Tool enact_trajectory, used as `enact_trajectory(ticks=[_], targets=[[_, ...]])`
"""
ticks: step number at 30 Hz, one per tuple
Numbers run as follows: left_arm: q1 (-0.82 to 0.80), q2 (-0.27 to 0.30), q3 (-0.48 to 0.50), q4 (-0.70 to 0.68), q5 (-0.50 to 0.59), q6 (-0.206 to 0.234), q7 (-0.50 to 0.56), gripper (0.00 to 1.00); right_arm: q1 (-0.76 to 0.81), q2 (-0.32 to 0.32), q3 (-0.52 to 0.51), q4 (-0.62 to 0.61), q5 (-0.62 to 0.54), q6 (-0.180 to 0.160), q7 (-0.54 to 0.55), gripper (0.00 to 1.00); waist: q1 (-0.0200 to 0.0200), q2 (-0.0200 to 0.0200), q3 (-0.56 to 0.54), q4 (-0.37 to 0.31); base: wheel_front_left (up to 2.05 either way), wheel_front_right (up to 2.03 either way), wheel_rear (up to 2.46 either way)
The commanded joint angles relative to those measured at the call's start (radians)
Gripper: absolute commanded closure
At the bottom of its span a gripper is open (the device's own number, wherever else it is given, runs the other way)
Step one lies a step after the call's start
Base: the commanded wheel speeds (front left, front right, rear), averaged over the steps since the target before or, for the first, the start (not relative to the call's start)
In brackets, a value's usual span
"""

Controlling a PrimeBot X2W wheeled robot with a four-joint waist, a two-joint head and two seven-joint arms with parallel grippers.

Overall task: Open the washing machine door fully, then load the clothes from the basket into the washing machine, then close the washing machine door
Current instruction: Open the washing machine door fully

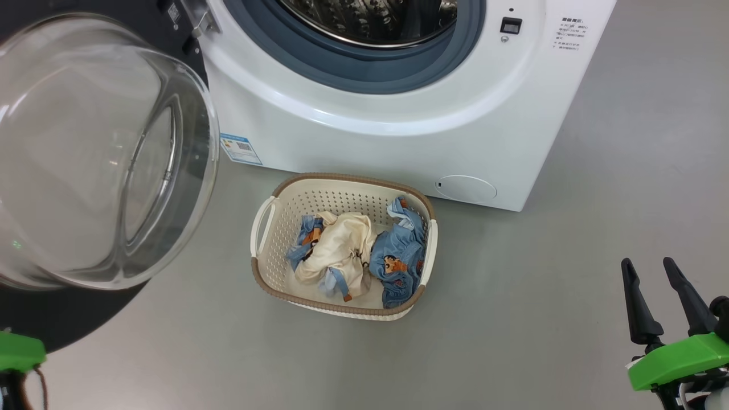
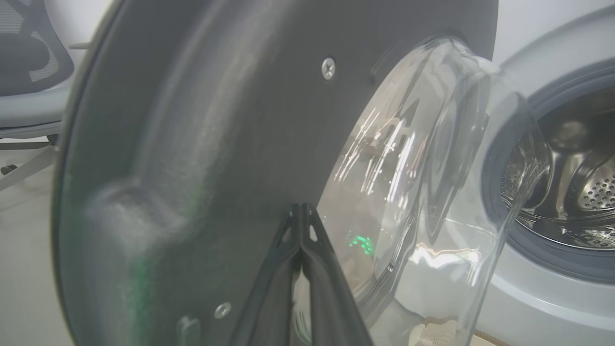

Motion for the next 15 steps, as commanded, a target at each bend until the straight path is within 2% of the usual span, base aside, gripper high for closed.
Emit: enact_trajectory(ticks=[1, 15], targets=[[-0.042, 0.063, 0.065, -0.007, 0.011, 0.002, -0.006, 1.0, 0.018, -0.008, 0.015, -0.027, -0.011, 0.001, -0.012, 0.0, 0.0, -0.0001, 0.003, -0.001, 0.0, 0.0, 0.0], [-0.141, 0.107, 0.172, 0.151, 0.078, -0.065, -0.006, 1.0, 0.014, 0.001, 0.012, -0.042, -0.023, 0.001, -0.012, 0.0, 0.0, -0.0001, 0.048, -0.006, 0.0, 0.0, 0.0]])
